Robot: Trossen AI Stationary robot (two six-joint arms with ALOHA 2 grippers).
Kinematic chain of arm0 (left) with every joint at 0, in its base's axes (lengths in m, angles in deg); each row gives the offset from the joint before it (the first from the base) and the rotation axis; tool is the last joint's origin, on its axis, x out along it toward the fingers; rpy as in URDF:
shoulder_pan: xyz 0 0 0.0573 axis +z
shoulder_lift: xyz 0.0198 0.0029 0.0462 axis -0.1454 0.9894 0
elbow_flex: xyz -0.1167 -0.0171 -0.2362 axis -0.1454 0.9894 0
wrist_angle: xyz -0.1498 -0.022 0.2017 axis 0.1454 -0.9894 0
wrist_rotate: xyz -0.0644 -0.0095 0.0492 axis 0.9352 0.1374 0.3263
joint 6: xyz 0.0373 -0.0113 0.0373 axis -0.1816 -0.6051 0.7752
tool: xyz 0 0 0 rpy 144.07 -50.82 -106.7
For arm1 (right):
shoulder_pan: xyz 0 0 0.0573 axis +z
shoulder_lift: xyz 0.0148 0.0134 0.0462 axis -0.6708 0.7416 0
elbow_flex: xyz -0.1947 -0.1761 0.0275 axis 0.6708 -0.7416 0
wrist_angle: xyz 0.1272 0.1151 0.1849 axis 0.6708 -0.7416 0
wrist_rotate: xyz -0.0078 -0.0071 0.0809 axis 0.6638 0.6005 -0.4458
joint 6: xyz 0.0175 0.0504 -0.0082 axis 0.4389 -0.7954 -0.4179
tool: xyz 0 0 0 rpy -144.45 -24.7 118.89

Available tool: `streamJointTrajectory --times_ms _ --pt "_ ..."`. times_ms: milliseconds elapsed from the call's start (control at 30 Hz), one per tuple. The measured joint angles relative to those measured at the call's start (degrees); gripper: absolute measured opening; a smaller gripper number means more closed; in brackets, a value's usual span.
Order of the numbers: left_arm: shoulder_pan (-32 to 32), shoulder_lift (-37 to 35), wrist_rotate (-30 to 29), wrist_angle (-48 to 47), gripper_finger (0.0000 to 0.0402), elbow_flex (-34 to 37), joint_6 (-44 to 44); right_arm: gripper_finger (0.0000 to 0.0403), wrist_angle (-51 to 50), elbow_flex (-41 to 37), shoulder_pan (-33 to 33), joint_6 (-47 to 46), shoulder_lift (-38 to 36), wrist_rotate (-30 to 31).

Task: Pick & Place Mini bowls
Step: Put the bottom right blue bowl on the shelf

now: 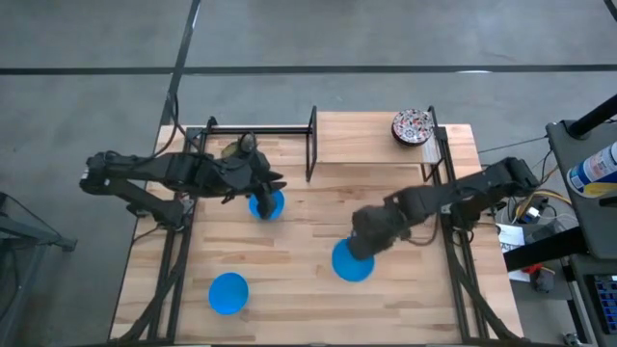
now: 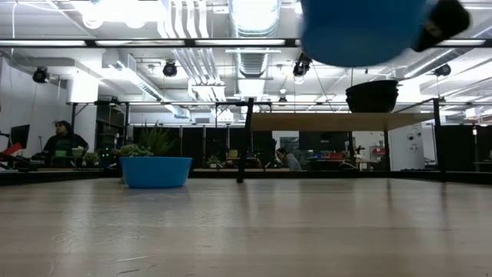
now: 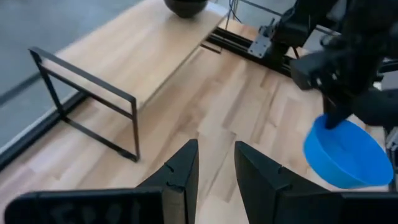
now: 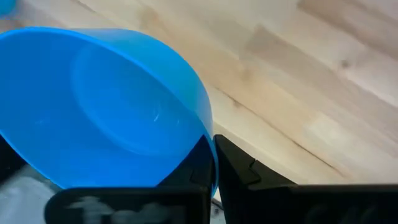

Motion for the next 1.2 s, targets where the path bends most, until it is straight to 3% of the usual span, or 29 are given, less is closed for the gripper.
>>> streamJointTrajectory --times_ms 167,367,667,767,1000,1200 --pt "0.00 1.37 2.04 0.09 0.0097 0.00 -4.21 0.0008 -0.94 4.39 -4.51 2.66 0.04 1.45" --pt "0.00 3.12 9.55 3.94 0.0097 -0.07 -13.82 0.0008 -1.50 5.19 -8.58 4.79 0.11 5.26" --pt "0.16 6.83 10.41 7.68 0.0097 -0.07 -12.69 0.0008 -0.66 5.13 -12.37 3.50 0.61 21.97" --pt "0.15 7.78 7.61 7.92 0.0097 -0.07 -10.85 0.0008 2.27 5.11 -12.71 2.81 0.74 28.16" --pt "0.19 9.87 -7.46 9.10 0.0097 -0.07 -2.19 0.0008 11.59 5.11 -12.54 5.38 0.70 39.19" --pt "0.07 9.44 -15.19 9.11 0.0097 -0.07 4.24 0.0008 18.44 5.02 -12.55 8.35 0.70 41.46"
